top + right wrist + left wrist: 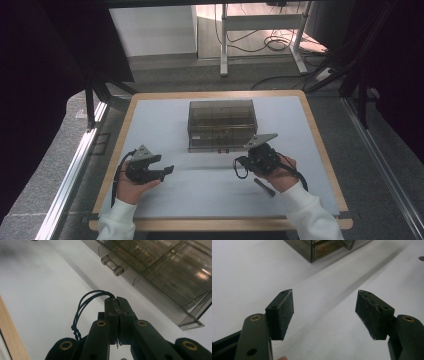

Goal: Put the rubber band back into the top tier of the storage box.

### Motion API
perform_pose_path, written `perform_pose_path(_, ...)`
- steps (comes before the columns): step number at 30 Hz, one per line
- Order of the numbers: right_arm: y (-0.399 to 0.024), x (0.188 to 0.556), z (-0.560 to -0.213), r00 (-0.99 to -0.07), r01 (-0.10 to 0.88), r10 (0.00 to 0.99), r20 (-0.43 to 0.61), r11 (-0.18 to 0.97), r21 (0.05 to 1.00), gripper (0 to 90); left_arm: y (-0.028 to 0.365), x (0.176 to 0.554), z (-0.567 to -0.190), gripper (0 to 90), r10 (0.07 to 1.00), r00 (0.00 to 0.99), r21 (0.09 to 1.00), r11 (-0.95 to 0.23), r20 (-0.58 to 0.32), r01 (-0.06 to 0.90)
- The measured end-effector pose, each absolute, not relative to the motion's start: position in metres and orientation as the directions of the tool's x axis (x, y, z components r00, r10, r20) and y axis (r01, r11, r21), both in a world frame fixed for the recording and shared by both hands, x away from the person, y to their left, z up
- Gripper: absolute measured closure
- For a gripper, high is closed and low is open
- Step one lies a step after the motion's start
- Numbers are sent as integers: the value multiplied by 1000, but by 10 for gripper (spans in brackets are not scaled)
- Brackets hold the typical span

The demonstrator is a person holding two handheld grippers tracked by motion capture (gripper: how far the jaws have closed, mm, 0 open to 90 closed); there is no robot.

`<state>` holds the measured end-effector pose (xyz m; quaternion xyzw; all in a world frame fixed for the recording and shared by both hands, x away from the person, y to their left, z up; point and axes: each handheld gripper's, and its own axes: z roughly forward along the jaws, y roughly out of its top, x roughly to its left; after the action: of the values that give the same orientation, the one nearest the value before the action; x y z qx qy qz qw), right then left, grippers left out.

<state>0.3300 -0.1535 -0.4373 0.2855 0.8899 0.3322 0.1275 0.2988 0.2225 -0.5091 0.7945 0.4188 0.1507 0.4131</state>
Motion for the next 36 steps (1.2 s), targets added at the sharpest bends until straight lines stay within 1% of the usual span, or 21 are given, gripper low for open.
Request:
perform_pose_path(19,-134,335,-412,-833,380,551,-42,626,681,876,223,300,-510,315,788,606,781,-311,-107,542)
perform_pose_path(36,-116,353,-391,-843,357,536,-43,618,700,876,224,301,-511,314,790,603,778,-307,-113,548)
